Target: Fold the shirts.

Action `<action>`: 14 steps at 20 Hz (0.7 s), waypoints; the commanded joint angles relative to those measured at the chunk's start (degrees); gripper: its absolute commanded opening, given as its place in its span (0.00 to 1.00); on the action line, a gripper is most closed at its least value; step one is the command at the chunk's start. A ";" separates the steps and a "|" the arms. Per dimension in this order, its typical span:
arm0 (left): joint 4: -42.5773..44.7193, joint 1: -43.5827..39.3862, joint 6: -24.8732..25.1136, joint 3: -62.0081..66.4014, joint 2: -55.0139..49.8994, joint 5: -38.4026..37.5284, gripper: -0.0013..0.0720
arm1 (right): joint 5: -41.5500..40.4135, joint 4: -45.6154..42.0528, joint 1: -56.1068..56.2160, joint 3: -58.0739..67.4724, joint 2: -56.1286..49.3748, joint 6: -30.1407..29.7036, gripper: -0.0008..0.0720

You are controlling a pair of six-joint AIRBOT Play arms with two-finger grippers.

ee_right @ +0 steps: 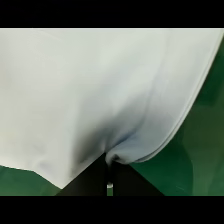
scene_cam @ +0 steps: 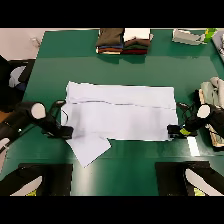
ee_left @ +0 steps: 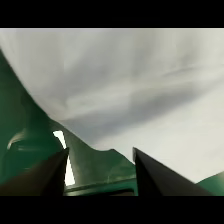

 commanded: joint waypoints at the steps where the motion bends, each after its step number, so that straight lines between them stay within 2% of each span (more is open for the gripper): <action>1: 0.13 -7.26 -6.88 -3.58 0.02 3.17 0.71 | -1.22 -0.17 0.15 0.02 -0.04 0.07 0.03; 3: -0.48 -8.04 -9.27 -5.35 0.02 6.45 0.71 | -1.33 -0.13 0.15 0.02 -0.04 0.04 0.03; 9: -0.44 -8.02 -10.88 -8.17 -0.13 13.18 0.70 | -1.16 -0.07 0.17 0.02 -0.04 0.04 0.03; 10: -0.24 -8.02 -10.86 -8.17 -0.13 13.60 0.56 | -1.09 -0.07 0.17 0.02 0.02 0.02 0.03; 11: -0.24 -8.02 -10.82 -8.11 -0.13 13.60 0.27 | -0.72 -0.11 0.17 0.09 0.07 0.00 0.03; 12: -0.22 -8.02 -10.34 -7.93 -0.13 13.55 0.06 | 0.02 -0.13 0.17 0.50 0.09 -0.07 0.03; 14: 0.48 -8.02 -10.12 -6.40 -0.02 11.61 0.05 | 2.21 -0.15 0.17 2.45 0.68 -1.55 0.03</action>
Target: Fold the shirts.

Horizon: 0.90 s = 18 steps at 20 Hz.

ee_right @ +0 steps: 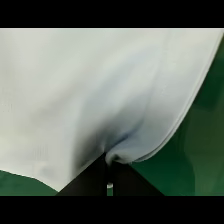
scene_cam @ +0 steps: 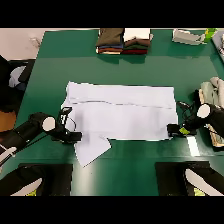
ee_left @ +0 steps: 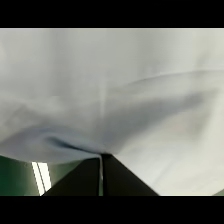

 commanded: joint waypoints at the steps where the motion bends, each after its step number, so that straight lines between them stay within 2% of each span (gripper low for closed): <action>1: 2.19 -0.09 1.20 2.05 0.09 -2.54 0.05 | 4.20 -0.13 0.00 2.56 1.77 -1.73 0.03; 3: 2.89 -0.09 2.95 4.00 0.72 -6.25 0.05 | 6.78 -1.36 -0.02 3.74 5.40 -2.58 0.03; 7: 3.78 -0.07 1.62 4.20 12.04 -10.54 0.05 | 13.84 -8.98 -0.13 3.72 14.38 -2.58 0.03; 9: 4.02 -0.07 1.64 5.75 17.27 -15.21 0.05 | 15.56 -10.67 -0.15 3.82 17.46 -2.56 0.03; 11: 4.68 -0.07 2.40 9.16 18.73 -16.59 0.05 | 15.45 -10.45 -0.13 4.00 18.88 -2.43 0.03; 14: 8.90 0.09 2.71 14.10 17.94 -13.31 0.05 | 14.80 -10.49 -0.13 8.24 16.76 -1.66 0.03; 18: 16.70 0.11 3.23 19.06 10.95 -4.02 0.05 | 10.51 -10.29 -0.13 18.05 6.27 -1.66 0.03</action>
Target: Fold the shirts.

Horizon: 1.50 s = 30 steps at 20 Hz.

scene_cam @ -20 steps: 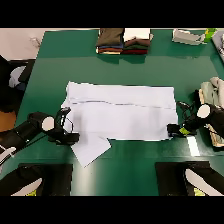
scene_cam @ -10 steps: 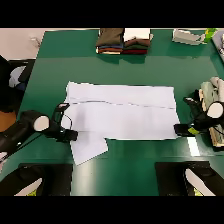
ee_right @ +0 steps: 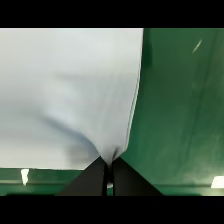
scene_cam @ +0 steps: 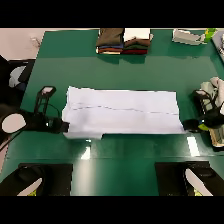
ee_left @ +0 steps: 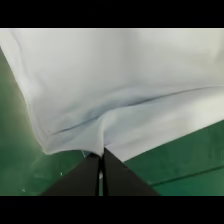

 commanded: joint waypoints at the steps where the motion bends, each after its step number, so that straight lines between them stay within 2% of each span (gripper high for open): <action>1: 7.13 0.04 1.22 4.87 -6.54 8.70 0.05 | -3.91 0.15 0.00 8.17 -8.52 0.15 0.03; 5: 8.79 4.79 1.20 13.11 -20.59 16.81 0.05 | -6.54 0.11 0.00 17.75 -20.28 0.17 0.03; 10: 4.74 10.54 6.34 21.90 -33.90 23.61 0.05 | -8.63 0.15 0.00 28.94 -33.22 0.17 0.03; 14: 4.72 10.86 7.63 23.34 -39.65 29.40 0.05 | -8.17 0.79 0.00 35.76 -41.20 0.15 0.03; 17: 4.76 10.86 7.61 23.50 -40.35 29.07 0.06 | -8.68 5.29 -0.44 38.47 -44.35 -0.20 0.04; 18: 4.83 10.86 7.61 24.15 -40.28 28.37 0.17 | -9.35 7.04 -0.46 38.97 -44.63 -1.01 0.22; 19: 4.83 10.86 7.58 25.35 -40.28 26.95 0.51 | -10.47 8.00 -1.07 39.08 -44.41 -1.09 0.45; 20: 4.81 10.86 7.56 27.02 -40.28 24.74 0.66 | -10.97 9.22 -1.70 39.08 -43.91 -1.73 0.52; 23: 4.76 10.82 7.58 32.37 -40.28 17.14 0.65 | -8.57 10.45 -5.40 39.01 -41.86 -2.51 0.53; 24: 4.74 10.67 7.61 33.38 -40.28 15.37 0.65 | -7.13 10.49 -7.04 38.99 -41.48 -2.51 0.63; 25: 3.89 10.69 7.63 33.64 -40.28 14.69 0.50 | -5.38 10.51 -8.70 38.73 -41.46 -2.51 0.69; 26: 3.17 10.69 7.67 33.62 -40.30 14.67 0.23 | -4.26 10.60 -10.25 37.57 -41.46 -2.51 0.70; 27: 2.25 10.69 7.85 33.62 -40.30 14.84 0.06 | -4.15 10.60 -11.21 35.80 -41.48 -2.49 0.74; 30: -2.62 10.67 9.40 33.62 -40.30 16.09 0.06 | -7.41 10.84 -12.24 28.92 -41.48 -2.16 0.74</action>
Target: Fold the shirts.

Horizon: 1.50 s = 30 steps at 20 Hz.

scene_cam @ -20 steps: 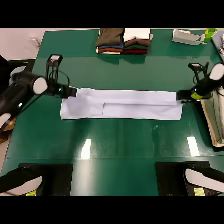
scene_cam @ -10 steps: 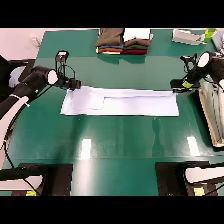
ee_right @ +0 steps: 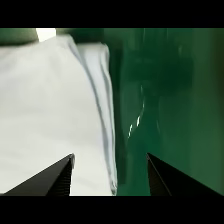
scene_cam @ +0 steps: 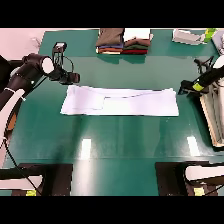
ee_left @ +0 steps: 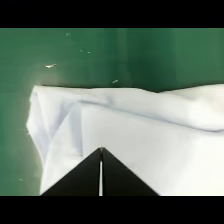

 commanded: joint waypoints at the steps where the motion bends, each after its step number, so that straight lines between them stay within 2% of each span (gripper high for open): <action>1: -6.01 -0.04 2.19 0.57 -0.04 -0.13 0.05 | -2.45 2.21 -1.70 -6.71 0.13 0.35 0.74; 3: -7.50 -0.02 2.56 0.57 -0.11 0.22 0.06 | -5.27 6.27 -1.49 -9.84 0.11 0.37 0.74; 8: -7.89 -0.04 2.56 0.57 -0.22 -0.37 0.05 | -10.34 6.75 1.66 -12.68 0.07 0.85 0.70; 11: -9.46 -0.04 2.56 0.57 -0.22 -0.39 0.05 | -10.93 5.27 3.37 -12.68 -0.04 1.20 0.59; 13: -10.75 -0.37 2.58 0.57 -0.22 -0.33 0.05 | -10.69 2.73 4.26 -12.68 0.04 1.22 0.19; 14: -10.78 -1.07 2.56 0.57 -0.22 -0.17 0.05 | -10.19 2.03 4.76 -12.68 0.24 1.18 0.04; 19: -10.80 -8.96 2.86 1.31 -3.63 4.37 0.05 | -7.67 1.36 5.38 -11.10 6.75 1.20 0.03; 24: -15.78 -16.79 6.64 11.82 -15.47 4.39 0.05 | 2.51 6.03 6.78 0.72 13.79 1.18 0.03; 30: -18.56 -23.28 8.37 19.08 -26.51 4.33 0.05 | 4.66 6.36 16.98 14.08 15.63 3.61 0.03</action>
